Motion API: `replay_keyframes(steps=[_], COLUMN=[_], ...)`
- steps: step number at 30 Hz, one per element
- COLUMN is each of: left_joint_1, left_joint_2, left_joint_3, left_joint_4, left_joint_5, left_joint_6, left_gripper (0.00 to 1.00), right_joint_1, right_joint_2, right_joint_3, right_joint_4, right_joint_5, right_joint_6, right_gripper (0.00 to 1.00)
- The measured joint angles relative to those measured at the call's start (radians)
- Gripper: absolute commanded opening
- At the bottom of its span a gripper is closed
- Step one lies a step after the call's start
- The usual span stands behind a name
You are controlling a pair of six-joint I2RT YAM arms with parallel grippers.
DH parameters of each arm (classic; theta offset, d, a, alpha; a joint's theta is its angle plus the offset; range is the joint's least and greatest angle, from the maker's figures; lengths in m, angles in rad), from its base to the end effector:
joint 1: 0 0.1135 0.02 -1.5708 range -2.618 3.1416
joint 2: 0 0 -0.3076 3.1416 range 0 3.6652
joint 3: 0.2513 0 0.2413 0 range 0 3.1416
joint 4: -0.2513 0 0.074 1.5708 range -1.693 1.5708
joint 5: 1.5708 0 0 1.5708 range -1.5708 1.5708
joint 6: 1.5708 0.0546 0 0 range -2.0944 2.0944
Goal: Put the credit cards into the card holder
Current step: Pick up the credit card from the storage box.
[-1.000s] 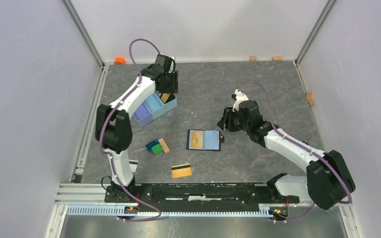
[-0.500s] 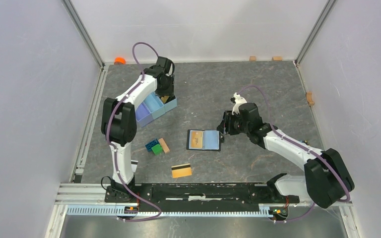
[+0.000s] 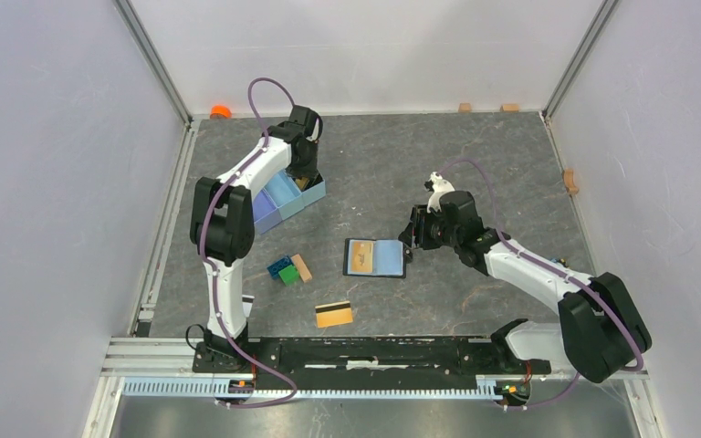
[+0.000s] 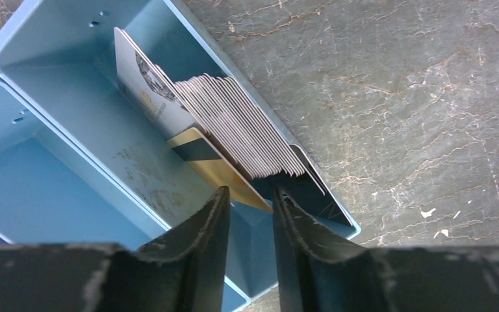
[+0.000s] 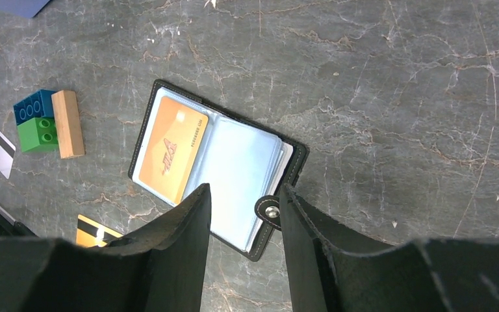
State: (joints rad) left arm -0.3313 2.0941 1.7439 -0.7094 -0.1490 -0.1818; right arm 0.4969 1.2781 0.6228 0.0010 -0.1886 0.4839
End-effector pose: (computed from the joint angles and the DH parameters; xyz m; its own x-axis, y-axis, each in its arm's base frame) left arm 0.4532 -0.1473 0.2445 -0.8569 0.1057 -0.5046 0.0997 0.9943 0.0389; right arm 0.2187 0.1303 0.2355 -0.7523 0.1119 -0.6493 -0.2813 0.8365 0.4702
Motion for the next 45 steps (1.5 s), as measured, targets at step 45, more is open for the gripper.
replay_keyframes(steps=[45], left_joint_1=[0.005], left_joint_2=[-0.642], left_joint_3=[-0.408], left_joint_4=[0.27], left_joint_5=[0.085], left_joint_6=[0.041], left_gripper=[0.02], right_joint_1=[-0.001], right_joint_2=[-0.268], right_joint_3=[-0.072], right_joint_4=[0.05], right_joint_5=[-0.03], right_joint_6=[-0.1], right_gripper=[0.62])
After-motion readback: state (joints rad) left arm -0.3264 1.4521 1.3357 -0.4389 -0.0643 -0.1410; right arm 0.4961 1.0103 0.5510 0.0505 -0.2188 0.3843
